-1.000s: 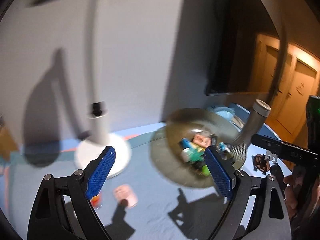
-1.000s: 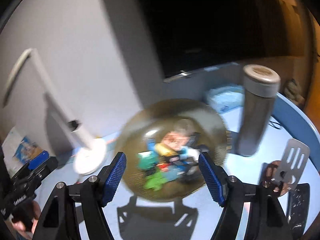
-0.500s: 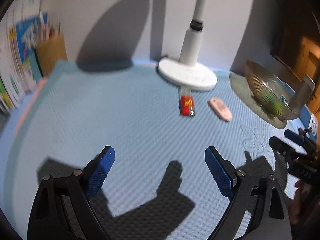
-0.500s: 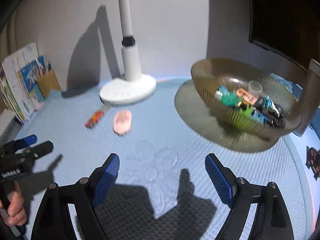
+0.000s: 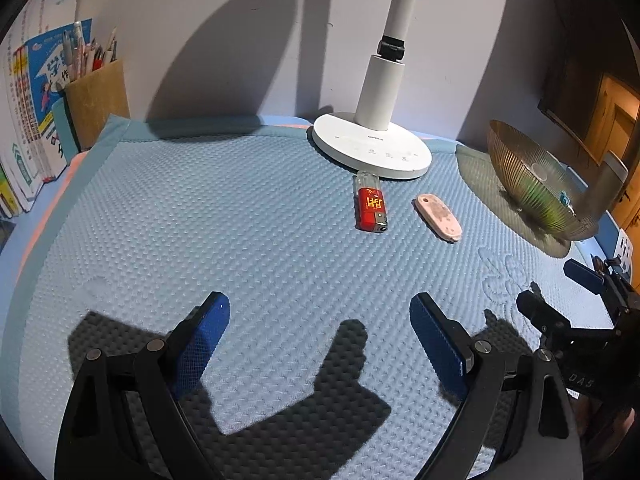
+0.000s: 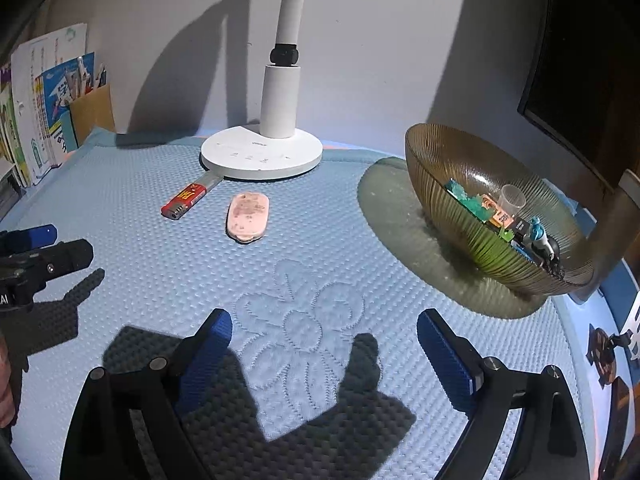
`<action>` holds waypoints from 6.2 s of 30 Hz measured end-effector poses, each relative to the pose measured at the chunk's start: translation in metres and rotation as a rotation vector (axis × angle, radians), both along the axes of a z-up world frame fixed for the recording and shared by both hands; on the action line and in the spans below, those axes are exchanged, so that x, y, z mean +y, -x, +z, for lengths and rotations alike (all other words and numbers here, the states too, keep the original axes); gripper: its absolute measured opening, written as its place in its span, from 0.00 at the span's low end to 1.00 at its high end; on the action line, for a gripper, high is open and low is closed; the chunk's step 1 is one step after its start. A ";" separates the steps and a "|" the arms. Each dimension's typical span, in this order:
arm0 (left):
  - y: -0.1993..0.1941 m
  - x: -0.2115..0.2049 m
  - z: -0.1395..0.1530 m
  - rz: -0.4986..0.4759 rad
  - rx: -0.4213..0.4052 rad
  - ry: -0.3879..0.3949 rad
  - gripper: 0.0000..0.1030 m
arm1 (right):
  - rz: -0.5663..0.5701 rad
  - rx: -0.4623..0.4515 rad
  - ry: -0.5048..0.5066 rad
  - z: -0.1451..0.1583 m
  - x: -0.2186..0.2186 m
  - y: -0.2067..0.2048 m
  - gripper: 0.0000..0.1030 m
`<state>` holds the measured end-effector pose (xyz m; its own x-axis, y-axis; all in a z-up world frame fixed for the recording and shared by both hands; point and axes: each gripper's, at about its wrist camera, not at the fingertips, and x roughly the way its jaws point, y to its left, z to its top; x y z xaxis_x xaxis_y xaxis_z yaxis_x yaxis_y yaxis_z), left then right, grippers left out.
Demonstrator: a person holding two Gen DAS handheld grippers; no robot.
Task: Organize rigid objects
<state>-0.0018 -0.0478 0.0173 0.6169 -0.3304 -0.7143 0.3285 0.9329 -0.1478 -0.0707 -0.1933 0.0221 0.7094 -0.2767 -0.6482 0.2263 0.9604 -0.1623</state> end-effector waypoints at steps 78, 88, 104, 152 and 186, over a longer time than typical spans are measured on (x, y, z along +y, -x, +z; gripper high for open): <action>0.035 -0.035 -0.007 -0.227 0.130 -0.045 0.23 | 0.226 0.173 -0.184 -0.014 0.010 0.048 0.34; 0.050 -0.041 -0.007 -0.220 0.093 -0.113 0.44 | 0.179 0.162 -0.180 -0.015 0.013 0.040 0.50; 0.059 -0.038 0.010 -0.277 0.114 0.017 0.19 | 0.288 0.142 -0.139 -0.018 0.034 0.065 0.34; -0.029 -0.190 0.145 -0.380 -0.144 0.136 0.68 | -0.311 -0.232 -0.398 0.114 -0.196 0.026 0.56; 0.027 0.004 0.017 0.081 -0.117 -0.062 0.83 | 0.043 0.000 -0.133 0.004 0.024 -0.009 0.79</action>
<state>-0.0292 -0.0440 0.0346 0.7201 -0.2333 -0.6535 0.2632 0.9632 -0.0539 -0.0613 -0.1690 0.0263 0.7185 -0.1574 -0.6775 0.1845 0.9823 -0.0325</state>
